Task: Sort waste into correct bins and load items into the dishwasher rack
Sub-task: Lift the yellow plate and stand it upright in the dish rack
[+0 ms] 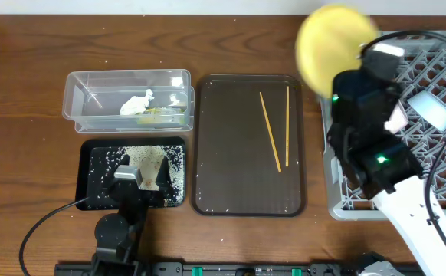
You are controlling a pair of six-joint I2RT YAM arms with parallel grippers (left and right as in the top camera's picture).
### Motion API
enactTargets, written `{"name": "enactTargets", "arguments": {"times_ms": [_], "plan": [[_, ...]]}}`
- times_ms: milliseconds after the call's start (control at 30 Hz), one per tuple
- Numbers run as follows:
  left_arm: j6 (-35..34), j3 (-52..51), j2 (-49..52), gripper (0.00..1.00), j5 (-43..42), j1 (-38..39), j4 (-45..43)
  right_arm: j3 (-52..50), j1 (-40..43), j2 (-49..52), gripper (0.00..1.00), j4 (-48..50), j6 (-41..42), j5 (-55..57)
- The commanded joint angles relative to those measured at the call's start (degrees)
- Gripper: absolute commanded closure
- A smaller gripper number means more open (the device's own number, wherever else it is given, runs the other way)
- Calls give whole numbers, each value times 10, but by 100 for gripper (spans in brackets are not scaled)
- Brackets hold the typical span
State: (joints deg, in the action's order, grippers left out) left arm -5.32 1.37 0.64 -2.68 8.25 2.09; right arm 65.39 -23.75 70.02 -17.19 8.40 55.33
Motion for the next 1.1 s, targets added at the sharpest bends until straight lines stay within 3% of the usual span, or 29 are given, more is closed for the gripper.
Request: {"name": "enactTargets", "arguments": {"times_ms": [0, 333, 733, 767, 900, 1000, 1067], "plan": [[2, -11, -4, 8, 3, -3, 17, 1, 46, 9, 99, 43, -136, 153], [2, -11, -4, 8, 3, -3, 17, 1, 183, 117, 99, 153, -175, 129], [2, -11, -4, 8, 3, -3, 17, 1, 197, 282, 99, 329, -274, 71], [2, -11, -4, 8, 3, -3, 17, 1, 196, 292, 95, 344, -290, 72], [2, -11, -4, 8, 3, -3, 17, 1, 186, 311, 59, 385, -368, 90], [2, -11, -4, 8, 3, -3, 17, 1, 164, 303, 44, 395, -372, 123], [2, -11, -4, 8, 3, -3, 17, 1, 139, 286, 42, 377, -356, 120]]}}
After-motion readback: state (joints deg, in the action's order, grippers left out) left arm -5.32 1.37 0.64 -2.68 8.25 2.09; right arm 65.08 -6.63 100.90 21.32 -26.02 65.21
